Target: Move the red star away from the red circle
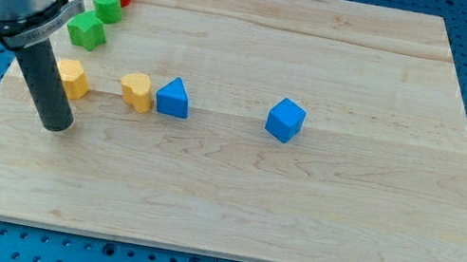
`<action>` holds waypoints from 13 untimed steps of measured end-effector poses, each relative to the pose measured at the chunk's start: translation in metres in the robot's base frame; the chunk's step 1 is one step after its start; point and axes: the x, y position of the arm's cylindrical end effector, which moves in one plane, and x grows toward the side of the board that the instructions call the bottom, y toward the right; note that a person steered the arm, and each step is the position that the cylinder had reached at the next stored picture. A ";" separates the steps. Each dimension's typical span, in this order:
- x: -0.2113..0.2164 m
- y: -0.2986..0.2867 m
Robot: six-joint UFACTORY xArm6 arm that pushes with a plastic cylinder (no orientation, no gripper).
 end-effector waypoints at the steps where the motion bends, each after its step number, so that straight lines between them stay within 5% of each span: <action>1: 0.006 -0.014; 2: -0.002 -0.066; 5: -0.220 -0.083; 7: -0.310 -0.079; 8: -0.310 -0.057; 10: -0.297 0.078; 11: -0.249 0.128; 13: -0.217 0.153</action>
